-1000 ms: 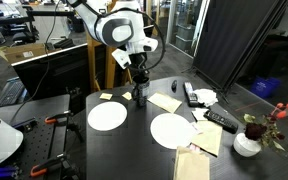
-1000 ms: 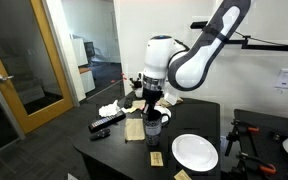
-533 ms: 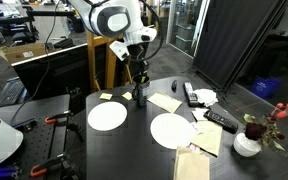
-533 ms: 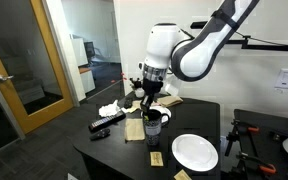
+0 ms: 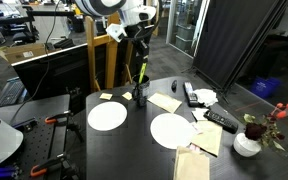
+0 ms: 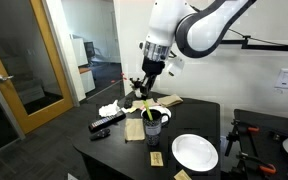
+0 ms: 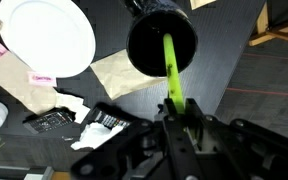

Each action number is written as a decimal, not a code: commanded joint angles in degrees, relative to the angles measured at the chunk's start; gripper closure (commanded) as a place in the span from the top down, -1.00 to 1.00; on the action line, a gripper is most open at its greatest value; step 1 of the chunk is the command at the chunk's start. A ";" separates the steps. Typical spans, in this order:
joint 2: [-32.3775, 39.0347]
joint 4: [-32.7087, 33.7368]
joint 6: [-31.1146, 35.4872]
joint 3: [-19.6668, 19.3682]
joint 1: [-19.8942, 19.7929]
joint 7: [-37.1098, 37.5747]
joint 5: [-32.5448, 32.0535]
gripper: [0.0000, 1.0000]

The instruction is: Take the marker from the cup and place it on the table

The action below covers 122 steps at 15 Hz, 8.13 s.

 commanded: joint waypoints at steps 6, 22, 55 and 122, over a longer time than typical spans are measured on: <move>-14.71 -2.17 -10.50 3.17 -2.56 0.41 -0.34 -0.92; -28.97 -9.41 -23.75 2.66 -11.98 2.92 -0.94 -0.92; -0.62 3.79 -21.68 -9.02 -22.41 10.18 -2.37 -0.92; -18.01 0.40 -26.01 -6.76 -17.61 -3.92 -4.61 1.00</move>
